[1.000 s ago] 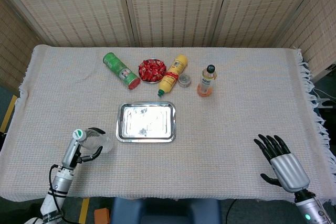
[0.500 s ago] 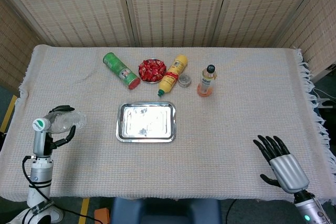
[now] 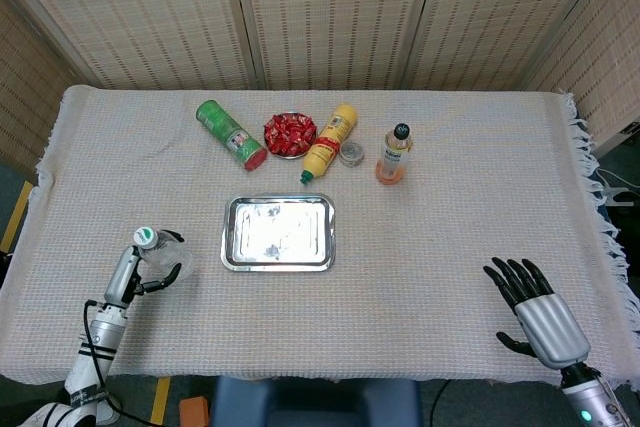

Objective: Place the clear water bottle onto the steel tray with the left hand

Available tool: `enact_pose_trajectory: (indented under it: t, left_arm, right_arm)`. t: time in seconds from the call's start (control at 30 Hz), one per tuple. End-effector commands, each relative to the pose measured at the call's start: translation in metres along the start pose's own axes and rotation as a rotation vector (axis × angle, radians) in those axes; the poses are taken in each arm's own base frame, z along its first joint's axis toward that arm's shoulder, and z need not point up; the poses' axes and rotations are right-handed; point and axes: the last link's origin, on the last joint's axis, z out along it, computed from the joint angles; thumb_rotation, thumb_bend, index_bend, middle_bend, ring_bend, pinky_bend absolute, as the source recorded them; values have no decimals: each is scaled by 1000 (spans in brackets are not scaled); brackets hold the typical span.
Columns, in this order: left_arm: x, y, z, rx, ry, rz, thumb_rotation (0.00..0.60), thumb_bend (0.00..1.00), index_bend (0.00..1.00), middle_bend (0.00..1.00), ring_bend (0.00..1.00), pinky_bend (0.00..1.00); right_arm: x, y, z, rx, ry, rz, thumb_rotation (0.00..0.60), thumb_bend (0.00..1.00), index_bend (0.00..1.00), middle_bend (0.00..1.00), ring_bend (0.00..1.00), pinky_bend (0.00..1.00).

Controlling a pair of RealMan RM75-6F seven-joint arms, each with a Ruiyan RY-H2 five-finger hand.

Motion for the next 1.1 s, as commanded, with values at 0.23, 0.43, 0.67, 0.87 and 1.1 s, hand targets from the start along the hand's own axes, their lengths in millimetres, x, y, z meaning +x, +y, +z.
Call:
enact_pose_trajectory:
  t: [0.23, 0.43, 0.67, 0.87, 1.1]
  left_arm:
    - [8, 27, -8, -85, 33, 9, 600, 478, 308, 306, 218, 306]
    - [-13, -16, -5, 38, -18, 32, 600, 476, 300, 299, 213, 300]
    - [-18, 22, 11, -135, 13, 20, 600, 477, 298, 296, 209, 306]
    - [-43, 47, 33, -155, -29, -4, 600, 478, 297, 294, 206, 306]
    - [-85, 54, 71, -134, -84, 47, 600, 477, 294, 291, 203, 306]
  right_arm:
    - [-2, -3, 0, 5, -8, -7, 600, 64, 0, 0, 0, 0]
    - [-3, -3, 0, 7, -13, -10, 600, 64, 0, 0, 0, 0]
    - [-2, -1, 0, -2, -2, -10, 600, 64, 0, 0, 0, 0]
    - [-3, -3, -1, 7, -9, -15, 600, 64, 0, 0, 0, 0]
    - [-1, -1, -1, 9, -22, -3, 600, 64, 0, 0, 0, 0]
